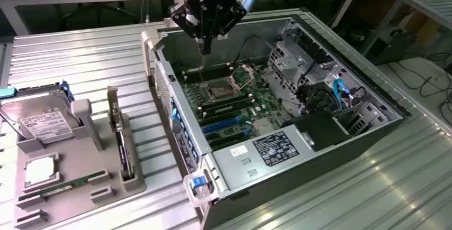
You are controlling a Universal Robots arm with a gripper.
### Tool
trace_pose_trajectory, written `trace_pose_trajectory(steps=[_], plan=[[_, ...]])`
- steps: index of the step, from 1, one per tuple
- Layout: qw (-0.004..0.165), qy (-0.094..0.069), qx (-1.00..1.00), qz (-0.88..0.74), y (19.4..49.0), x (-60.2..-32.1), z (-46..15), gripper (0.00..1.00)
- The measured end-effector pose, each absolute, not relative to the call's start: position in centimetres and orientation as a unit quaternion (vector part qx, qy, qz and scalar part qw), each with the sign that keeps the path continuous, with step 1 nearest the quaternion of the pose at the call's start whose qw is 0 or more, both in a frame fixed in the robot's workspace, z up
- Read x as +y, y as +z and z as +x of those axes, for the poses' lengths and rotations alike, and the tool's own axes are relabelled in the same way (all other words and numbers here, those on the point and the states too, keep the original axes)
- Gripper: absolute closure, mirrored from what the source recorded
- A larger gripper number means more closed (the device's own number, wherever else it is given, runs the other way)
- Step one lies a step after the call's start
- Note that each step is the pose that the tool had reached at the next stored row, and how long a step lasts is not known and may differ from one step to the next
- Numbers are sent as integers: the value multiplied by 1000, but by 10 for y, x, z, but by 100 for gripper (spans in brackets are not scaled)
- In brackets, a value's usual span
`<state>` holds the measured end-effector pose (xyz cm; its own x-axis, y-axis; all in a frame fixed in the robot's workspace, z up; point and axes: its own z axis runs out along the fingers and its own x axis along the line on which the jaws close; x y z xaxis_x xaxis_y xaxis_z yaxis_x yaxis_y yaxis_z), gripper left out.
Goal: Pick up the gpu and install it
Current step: 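Reach for the gpu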
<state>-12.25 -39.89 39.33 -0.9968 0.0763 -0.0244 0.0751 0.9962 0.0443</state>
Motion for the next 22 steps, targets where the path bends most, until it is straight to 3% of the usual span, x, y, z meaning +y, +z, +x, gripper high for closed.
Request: trace_pose_trajectory(steps=[22], plan=[[13,22,999,38,393,-399,-136,89]])
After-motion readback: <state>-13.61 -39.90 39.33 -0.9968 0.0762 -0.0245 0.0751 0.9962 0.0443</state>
